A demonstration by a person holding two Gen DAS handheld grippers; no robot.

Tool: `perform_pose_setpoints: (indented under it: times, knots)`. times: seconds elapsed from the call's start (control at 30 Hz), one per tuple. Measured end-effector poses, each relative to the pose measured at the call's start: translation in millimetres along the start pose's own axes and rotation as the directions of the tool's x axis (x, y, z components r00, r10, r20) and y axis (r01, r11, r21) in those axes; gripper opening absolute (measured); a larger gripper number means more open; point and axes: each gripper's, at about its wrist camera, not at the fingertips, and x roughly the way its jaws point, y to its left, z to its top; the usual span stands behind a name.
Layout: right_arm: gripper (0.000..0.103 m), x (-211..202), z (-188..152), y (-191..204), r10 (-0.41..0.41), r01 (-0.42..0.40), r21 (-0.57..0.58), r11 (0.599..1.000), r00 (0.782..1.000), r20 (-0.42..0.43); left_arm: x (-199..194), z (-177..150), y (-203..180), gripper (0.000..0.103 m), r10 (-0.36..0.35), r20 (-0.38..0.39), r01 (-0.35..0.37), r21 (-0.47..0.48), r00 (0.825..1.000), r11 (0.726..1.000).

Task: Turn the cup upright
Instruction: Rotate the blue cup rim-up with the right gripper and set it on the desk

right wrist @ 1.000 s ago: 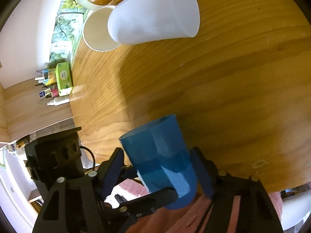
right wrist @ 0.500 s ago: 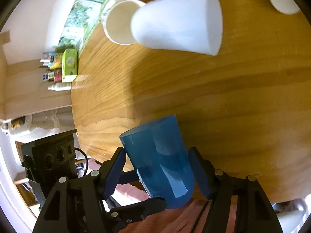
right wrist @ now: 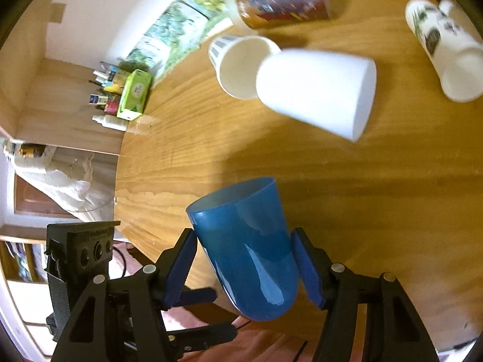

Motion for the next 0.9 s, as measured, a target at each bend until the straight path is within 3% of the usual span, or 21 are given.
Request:
perform_pose_setpoints:
  times: [0.37, 0.53, 0.9]
  knots:
    - [0.063, 0.2, 1.5, 10.0, 0.003, 0.011, -0.096, 0.995, 0.988, 0.151, -31.0, -12.1, 21.1, 0.074, 0.046, 0.069, -0.043, -0.036, 0.997, 0.998]
    - [0.062, -7.5, -4.0, 13.5, 0.005, 0.019, -0.089, 0.996, 0.966, 0.26, -38.6, -18.7, 27.4, 0.074, 0.075, 0.101, -0.07, -0.046, 0.992, 0.996]
    - [0.061, -11.2, -39.6, 25.5, -0.066, 0.115, -0.101, 0.988, 0.915, 0.398, -51.9, -50.5, 42.2, 0.074, 0.103, 0.162, -0.097, -0.044, 0.981, 0.994]
